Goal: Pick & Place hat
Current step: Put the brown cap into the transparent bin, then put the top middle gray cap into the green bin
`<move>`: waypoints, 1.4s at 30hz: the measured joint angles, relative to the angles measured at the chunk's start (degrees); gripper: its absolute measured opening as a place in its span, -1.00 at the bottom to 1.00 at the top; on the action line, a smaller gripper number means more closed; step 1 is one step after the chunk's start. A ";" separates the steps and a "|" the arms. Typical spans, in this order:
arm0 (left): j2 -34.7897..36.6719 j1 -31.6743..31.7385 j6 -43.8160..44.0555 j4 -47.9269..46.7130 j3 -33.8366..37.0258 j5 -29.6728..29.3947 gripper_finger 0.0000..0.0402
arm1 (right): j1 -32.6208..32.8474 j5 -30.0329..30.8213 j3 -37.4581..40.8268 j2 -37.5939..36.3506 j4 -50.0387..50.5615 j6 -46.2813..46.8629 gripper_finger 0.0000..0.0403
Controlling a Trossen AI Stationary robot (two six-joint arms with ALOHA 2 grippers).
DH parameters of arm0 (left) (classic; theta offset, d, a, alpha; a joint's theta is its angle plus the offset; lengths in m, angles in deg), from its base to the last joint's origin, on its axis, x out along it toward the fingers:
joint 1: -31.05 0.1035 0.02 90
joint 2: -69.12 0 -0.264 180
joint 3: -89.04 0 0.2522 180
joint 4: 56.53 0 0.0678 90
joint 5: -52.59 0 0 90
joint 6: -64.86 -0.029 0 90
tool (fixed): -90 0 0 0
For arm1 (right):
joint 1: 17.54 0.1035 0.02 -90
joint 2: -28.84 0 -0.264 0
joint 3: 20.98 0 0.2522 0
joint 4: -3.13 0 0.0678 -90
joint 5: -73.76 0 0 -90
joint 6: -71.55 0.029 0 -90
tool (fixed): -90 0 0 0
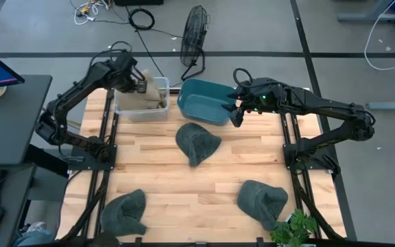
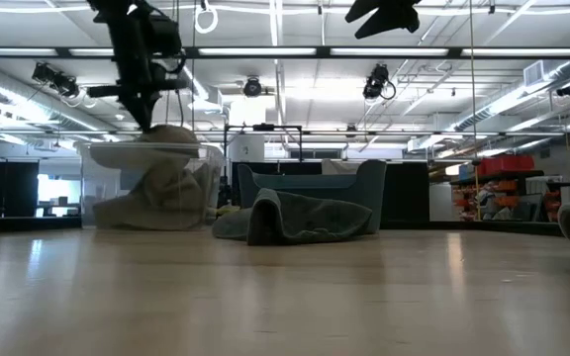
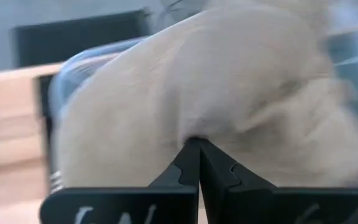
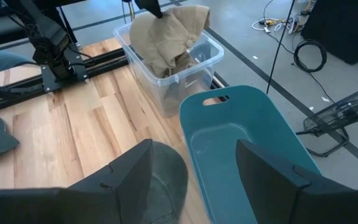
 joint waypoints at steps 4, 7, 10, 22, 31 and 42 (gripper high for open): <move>-1.56 1.31 1.42 -0.57 3.94 -1.98 -0.99 | -0.02 0.02 0.00 0.00 0.00 0.00 0.17; -2.69 2.17 1.41 0.95 7.10 0.32 -0.99 | 0.00 0.02 0.00 0.00 0.00 0.00 0.17; -4.20 2.19 1.38 2.17 9.72 1.99 -0.99 | 0.01 0.04 0.00 0.00 0.00 0.00 0.17; -10.26 1.75 -0.28 6.00 10.53 5.64 -0.99 | -0.02 0.07 0.00 0.00 0.02 0.00 0.17; -9.24 -0.73 -2.00 -1.32 3.20 6.85 -0.99 | -0.02 0.07 0.00 0.00 0.13 -2.45 0.17; -5.20 -10.51 -5.02 -10.28 -19.99 7.51 -0.99 | 1.89 -7.74 0.00 0.09 1.55 0.31 0.17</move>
